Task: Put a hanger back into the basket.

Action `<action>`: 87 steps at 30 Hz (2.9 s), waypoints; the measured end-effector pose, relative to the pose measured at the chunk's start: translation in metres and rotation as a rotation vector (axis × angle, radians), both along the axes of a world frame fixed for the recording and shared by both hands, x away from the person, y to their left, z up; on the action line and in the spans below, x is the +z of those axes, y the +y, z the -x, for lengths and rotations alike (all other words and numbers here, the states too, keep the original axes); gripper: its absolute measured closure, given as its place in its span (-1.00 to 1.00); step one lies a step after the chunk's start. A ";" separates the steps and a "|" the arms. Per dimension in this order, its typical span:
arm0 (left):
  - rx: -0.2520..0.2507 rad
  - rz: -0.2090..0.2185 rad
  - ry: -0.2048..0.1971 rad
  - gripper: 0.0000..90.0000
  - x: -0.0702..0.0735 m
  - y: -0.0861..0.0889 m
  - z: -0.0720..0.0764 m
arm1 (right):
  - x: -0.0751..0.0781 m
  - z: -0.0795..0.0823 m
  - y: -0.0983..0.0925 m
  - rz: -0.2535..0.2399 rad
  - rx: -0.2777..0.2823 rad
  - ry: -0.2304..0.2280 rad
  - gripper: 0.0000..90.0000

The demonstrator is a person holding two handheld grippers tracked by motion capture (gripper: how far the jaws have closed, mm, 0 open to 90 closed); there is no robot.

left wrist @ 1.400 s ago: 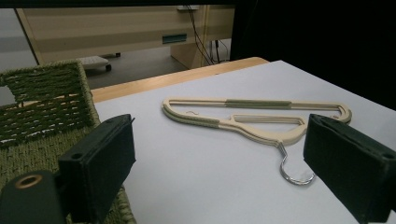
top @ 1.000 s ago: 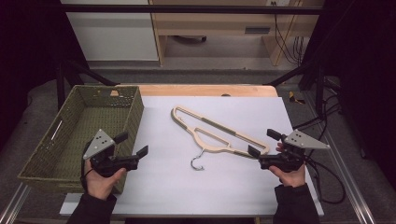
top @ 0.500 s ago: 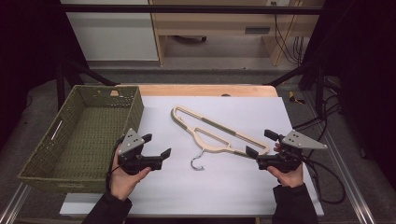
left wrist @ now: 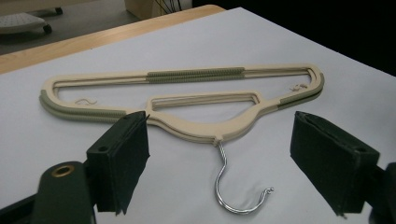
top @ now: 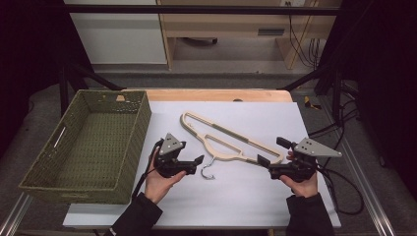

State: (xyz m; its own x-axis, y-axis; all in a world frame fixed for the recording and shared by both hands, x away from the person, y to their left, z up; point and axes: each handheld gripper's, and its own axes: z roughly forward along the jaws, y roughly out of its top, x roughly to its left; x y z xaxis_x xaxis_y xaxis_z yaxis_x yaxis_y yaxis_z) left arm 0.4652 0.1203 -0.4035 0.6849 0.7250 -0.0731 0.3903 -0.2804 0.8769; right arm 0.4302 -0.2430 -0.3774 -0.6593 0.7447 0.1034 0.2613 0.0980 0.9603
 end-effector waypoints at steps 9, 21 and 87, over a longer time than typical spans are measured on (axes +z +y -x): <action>-0.015 -0.039 0.038 -0.39 -0.023 -0.026 -0.012 | -0.002 -0.001 0.002 0.005 0.004 0.003 -0.89; -0.012 -0.129 0.098 0.15 -0.058 -0.050 -0.029 | -0.004 -0.003 0.004 0.016 0.017 0.009 -0.87; -0.004 -0.325 0.044 0.97 -0.009 -0.063 -0.012 | -0.072 -0.072 0.112 0.410 0.206 0.143 0.05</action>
State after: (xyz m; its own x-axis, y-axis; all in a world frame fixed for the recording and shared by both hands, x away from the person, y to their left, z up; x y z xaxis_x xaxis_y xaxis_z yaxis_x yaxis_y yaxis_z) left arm 0.4773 0.0571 -0.4128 0.6893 0.7124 0.1317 0.4242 -0.5443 0.7237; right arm 0.5023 -0.1312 -0.4495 -0.7980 0.5984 -0.0713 0.3231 0.5248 0.7875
